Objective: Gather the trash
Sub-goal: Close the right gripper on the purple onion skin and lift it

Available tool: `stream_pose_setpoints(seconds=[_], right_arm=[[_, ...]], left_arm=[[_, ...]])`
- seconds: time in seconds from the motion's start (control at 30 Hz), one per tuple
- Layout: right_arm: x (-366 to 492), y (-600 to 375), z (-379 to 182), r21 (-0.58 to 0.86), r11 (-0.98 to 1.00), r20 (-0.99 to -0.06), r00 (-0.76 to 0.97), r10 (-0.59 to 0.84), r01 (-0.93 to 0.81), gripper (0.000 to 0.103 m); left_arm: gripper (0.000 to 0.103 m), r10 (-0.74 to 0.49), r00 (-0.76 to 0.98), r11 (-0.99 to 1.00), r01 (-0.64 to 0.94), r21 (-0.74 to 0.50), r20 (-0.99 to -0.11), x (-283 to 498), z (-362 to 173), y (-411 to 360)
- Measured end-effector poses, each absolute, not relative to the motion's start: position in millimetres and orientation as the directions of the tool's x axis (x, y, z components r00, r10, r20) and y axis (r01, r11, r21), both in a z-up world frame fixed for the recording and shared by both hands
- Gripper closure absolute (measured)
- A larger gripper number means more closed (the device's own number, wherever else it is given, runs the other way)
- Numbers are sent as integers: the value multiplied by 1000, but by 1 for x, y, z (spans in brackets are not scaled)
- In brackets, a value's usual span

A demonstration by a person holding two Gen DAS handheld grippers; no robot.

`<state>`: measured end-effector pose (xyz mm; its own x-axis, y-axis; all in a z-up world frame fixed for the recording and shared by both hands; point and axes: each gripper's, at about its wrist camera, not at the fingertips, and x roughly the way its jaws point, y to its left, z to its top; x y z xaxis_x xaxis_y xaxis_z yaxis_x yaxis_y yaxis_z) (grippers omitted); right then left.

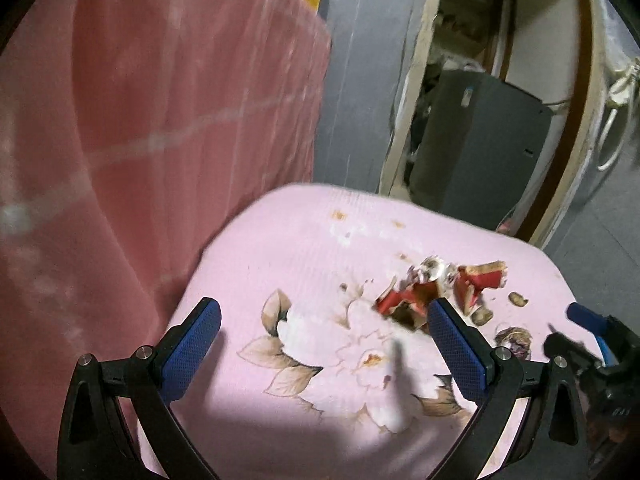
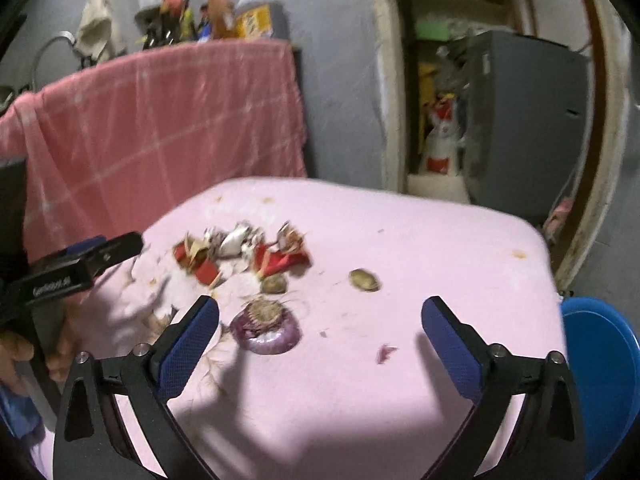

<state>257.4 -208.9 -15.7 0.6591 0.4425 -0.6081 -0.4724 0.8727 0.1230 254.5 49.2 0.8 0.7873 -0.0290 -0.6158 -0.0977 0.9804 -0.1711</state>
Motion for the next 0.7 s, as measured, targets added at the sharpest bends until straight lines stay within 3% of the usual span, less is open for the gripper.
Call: stream_pose_setpoints(seconds=[0.23,0.3,0.4,0.7], right_arm=[[266,-176,-30,74,820,-705,552,445,-567,35],[267,-174,-34,72,818,-722,536,438,-571,48],[268,-181,-34,106,815,-719,522,459,-570,59],[270,-198,-33,117,835,-712,541,448,-537,64]], left_arm=[[2,-72,737,969,-108,-224,-672,263,-8,59],[2,-85,734,968,-100,-231,-673,265,-9,59],[2,-122,739,969,-55,-239,-663,264,-6,55],[2,-164,723,985,81,-154,-671,276,-3,19]])
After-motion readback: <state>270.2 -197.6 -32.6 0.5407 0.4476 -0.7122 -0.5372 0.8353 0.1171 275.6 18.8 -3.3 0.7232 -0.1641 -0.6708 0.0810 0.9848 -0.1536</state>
